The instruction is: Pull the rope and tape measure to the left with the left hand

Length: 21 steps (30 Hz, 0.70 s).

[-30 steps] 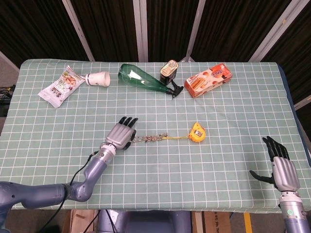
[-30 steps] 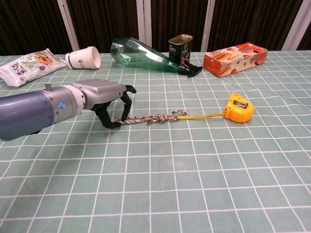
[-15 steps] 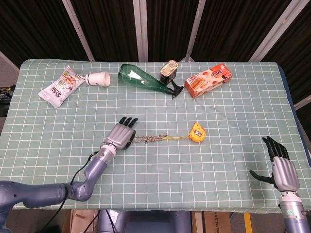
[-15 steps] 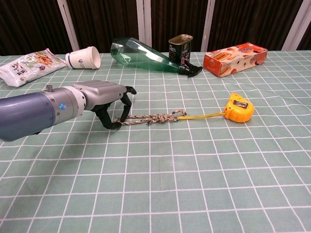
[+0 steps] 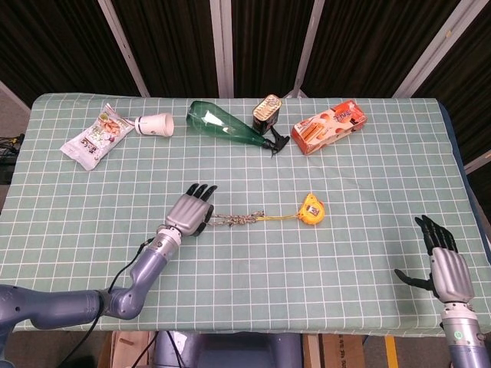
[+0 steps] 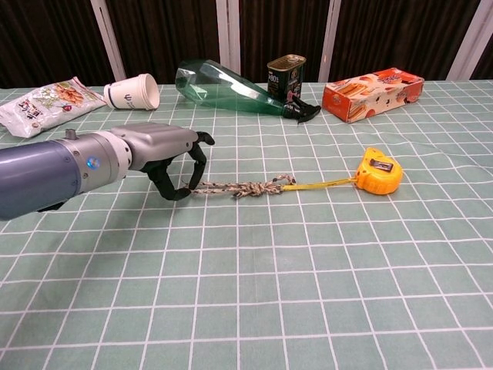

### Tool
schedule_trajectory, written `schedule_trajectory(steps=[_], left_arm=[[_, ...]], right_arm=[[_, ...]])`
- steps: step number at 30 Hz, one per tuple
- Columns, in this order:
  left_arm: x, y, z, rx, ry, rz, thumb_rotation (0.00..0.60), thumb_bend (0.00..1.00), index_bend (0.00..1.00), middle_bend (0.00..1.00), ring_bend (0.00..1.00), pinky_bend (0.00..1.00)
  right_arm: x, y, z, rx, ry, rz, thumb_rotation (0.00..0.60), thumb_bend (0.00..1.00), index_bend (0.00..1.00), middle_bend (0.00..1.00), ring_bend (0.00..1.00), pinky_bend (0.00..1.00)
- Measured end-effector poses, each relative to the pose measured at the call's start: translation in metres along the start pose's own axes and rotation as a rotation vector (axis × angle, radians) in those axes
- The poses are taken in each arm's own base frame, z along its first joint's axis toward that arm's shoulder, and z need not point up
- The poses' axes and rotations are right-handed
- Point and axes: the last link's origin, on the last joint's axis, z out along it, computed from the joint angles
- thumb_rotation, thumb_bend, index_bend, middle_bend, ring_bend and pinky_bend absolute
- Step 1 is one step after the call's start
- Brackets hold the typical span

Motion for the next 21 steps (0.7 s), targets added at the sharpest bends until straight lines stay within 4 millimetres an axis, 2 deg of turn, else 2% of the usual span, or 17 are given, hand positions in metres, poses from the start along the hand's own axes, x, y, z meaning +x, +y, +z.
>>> schedule_trajectory(steps=[5,17,21], left_arm=[[0.01,-0.011,-0.014,0.009,0.024,0.009,0.6,0.56,0.59,0.0,0.0,0.0],[0.022,-0.071,-0.062,0.125,0.058,0.053,0.6,0.57,0.59,0.0,0.0,0.0],[0.025,-0.094,-0.084,0.184,0.072,0.05,0.6,0.57,0.6,0.0,0.0,0.0]], right_arm=[[0.001,0.0,-0.001,0.0,0.002,-0.002,0.6,0.17,0.0,0.0,0.0,0.0],[0.002,0.0,-0.002,0.001,0.008,-0.001,0.6,0.17,0.0,0.0,0.0,0.0],[0.002,0.0,-0.003,0.005,0.01,-0.006,0.6,0.17,0.0,0.0,0.0,0.0]])
